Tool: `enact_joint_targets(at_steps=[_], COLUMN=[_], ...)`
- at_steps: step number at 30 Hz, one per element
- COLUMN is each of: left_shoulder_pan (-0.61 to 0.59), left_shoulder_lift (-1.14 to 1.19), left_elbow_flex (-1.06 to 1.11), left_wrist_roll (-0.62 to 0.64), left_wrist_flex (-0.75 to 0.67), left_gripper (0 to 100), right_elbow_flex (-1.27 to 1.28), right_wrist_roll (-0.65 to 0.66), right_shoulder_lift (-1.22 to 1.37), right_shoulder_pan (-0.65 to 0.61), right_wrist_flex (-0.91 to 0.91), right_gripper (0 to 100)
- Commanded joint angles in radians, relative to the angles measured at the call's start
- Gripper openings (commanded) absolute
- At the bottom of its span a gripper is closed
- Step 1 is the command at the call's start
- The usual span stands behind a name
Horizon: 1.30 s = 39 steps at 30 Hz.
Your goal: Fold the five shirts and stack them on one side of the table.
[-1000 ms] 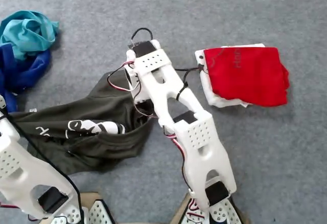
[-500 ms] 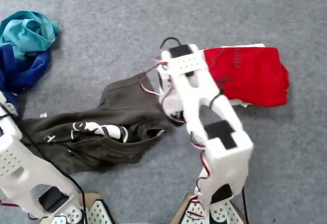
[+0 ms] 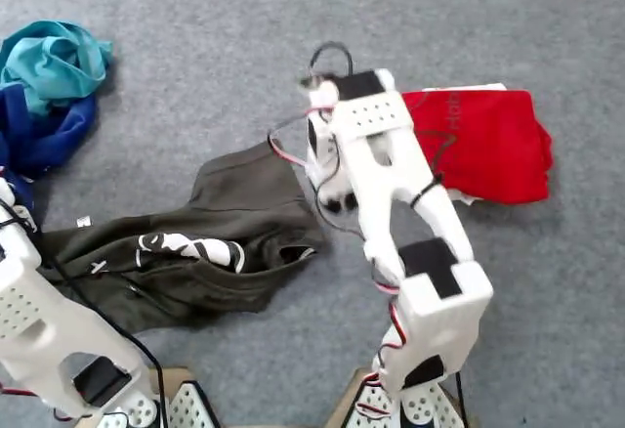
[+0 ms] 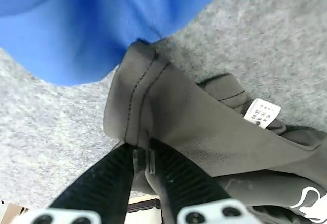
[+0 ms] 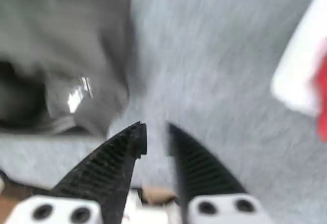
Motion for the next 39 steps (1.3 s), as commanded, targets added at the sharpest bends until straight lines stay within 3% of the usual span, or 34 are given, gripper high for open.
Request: enact_joint_targets(at_steps=[1, 6, 15, 39], left_shoulder_pan=[-0.005, -0.028, -0.044, -0.041], left_shoulder_lift=[-0.061, -0.061, -0.061, -0.061], left_elbow_flex=[-0.038, -0.051, -0.044, -0.05], left_wrist_roll=[0.0, 0.048, 0.04, 0.075], left_wrist_flex=[0.008, 0.008, 0.008, 0.008], left_gripper=[9, 21, 21, 21], right_elbow_flex=[-0.283, -0.633, -1.141, -1.129], right_wrist_roll=[-0.037, -0.034, -0.129, -0.137], right_shoulder_lift=[0.13, 0.415, 0.779, 0.9], right_shoulder_pan=[-0.032, -0.106, -0.147, -0.173], right_wrist_flex=[0.003, 0.003, 0.006, -0.1], right_gripper=[19.4, 14.6, 22.7, 22.5])
